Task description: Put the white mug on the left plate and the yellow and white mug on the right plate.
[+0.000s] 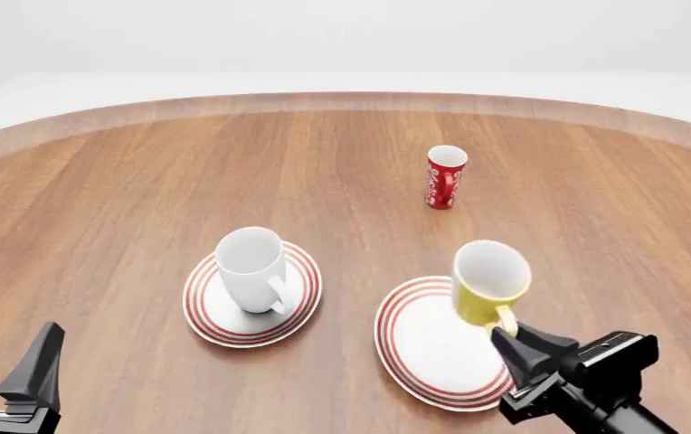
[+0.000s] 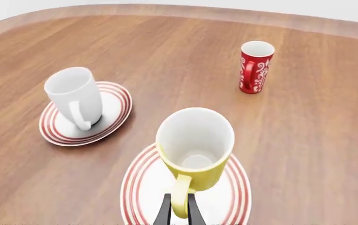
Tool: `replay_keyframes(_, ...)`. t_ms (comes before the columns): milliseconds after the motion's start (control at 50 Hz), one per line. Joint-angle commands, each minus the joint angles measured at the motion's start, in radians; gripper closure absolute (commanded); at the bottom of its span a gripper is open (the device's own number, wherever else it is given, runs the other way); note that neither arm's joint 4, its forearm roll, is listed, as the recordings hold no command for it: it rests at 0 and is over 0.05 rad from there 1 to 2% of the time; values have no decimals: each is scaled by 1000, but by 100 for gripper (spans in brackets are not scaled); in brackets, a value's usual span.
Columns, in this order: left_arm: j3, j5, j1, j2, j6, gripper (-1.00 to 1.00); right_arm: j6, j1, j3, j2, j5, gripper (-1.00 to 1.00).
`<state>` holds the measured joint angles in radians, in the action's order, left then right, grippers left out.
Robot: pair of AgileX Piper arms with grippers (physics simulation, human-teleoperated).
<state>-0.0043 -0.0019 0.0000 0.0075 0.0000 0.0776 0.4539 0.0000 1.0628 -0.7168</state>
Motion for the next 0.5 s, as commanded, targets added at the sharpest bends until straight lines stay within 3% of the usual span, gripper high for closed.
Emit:
replay_keyframes(20,0,0,0,0,0,-100,18,11,0,121,-91,100)
replay_keyframes(500,0,0,0,0,0,-100,31,26,0,430,-346,100)
